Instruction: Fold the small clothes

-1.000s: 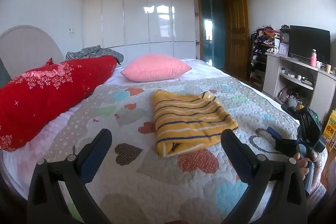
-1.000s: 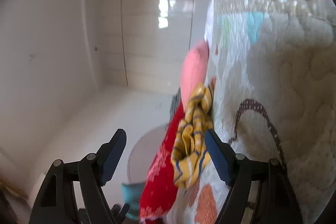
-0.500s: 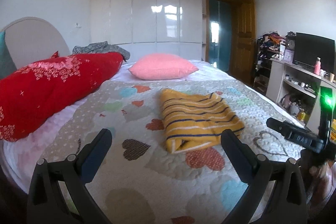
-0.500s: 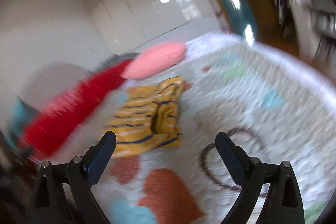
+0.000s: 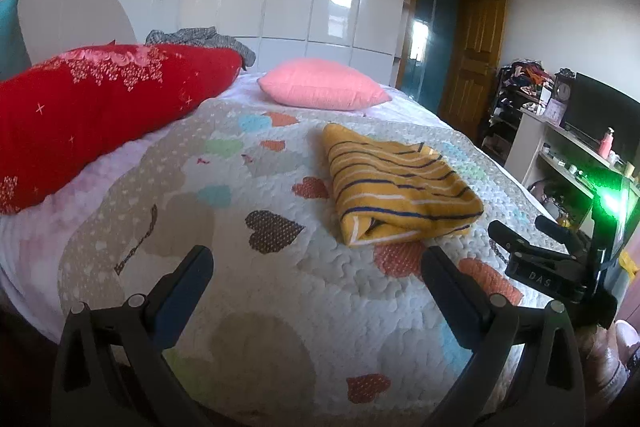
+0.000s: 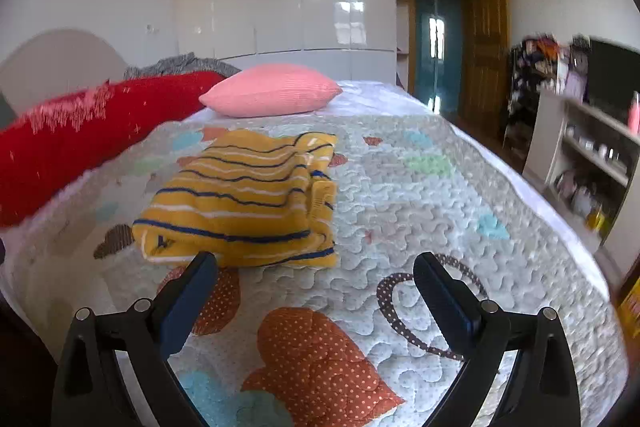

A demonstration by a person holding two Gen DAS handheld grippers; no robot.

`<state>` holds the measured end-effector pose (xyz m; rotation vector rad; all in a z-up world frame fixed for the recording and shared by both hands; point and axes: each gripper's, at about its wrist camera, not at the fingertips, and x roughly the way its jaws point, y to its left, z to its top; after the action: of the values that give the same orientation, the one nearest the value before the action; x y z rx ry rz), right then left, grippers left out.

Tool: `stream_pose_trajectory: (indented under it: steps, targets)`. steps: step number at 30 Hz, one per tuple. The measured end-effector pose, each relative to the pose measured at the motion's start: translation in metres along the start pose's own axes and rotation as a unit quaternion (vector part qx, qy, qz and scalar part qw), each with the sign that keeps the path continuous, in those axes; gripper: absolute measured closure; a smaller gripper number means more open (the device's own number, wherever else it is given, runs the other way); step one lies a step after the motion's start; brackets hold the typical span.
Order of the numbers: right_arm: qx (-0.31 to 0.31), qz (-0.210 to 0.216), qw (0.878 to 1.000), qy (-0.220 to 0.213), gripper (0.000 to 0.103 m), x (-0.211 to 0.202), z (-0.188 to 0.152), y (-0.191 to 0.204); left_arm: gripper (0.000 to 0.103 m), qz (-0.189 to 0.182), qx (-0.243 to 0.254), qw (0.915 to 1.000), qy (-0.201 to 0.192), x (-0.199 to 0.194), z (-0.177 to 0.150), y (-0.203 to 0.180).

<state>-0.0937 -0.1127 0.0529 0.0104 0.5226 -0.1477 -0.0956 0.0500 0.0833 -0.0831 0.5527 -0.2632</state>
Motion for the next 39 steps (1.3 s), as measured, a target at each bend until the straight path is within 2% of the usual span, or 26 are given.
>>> stream_pose_trajectory:
  steps: [4, 9, 12, 18, 28, 39]
  targets:
    - [-0.022, -0.004, 1.0, 0.009, 0.003, 0.002, -0.002, 0.011, 0.0, 0.013, 0.001, 0.9999, 0.007, 0.003, -0.002, 0.002]
    - [-0.018, 0.009, 1.0, 0.021, 0.003, 0.004, -0.007, 0.011, 0.0, 0.056, 0.029, 0.9964, 0.056, 0.021, -0.008, -0.007]
    - [-0.006, 0.021, 0.999, 0.026, 0.003, 0.004, -0.009, 0.006, 0.0, 0.065, 0.044, 0.9942, 0.074, 0.029, -0.013, -0.014]
    - [0.036, 0.061, 0.996, 0.057, 0.003, 0.011, -0.013, -0.006, 0.0, 0.064, 0.062, 0.9908, 0.101, 0.04, -0.022, -0.022]
    - [0.033, 0.063, 0.995, 0.063, 0.003, 0.011, -0.016, -0.005, 0.0, 0.058, 0.073, 0.9883, 0.121, 0.046, -0.027, -0.027]
    - [0.029, 0.063, 0.995, 0.069, 0.003, 0.011, -0.019, -0.001, 0.0, 0.045, 0.052, 0.987, 0.145, 0.053, -0.034, -0.021]
